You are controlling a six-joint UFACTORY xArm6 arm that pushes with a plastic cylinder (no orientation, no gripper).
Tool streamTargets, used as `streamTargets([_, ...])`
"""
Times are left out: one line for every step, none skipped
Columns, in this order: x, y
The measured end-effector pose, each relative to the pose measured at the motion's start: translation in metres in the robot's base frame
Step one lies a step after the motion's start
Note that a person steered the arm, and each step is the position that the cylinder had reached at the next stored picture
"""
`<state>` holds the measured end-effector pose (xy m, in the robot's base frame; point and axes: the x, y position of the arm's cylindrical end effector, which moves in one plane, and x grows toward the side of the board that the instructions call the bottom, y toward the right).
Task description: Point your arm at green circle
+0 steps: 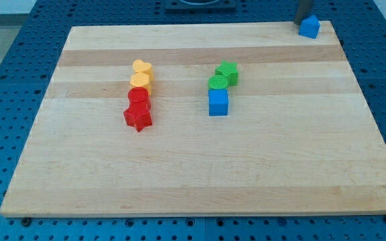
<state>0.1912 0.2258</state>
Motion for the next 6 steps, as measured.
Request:
streamTargets([0.000, -0.007])
streamTargets([0.000, -0.035])
streamTargets([0.003, -0.088])
streamTargets([0.027, -0.138])
streamTargets([0.072, -0.175])
streamTargets([0.103, -0.197])
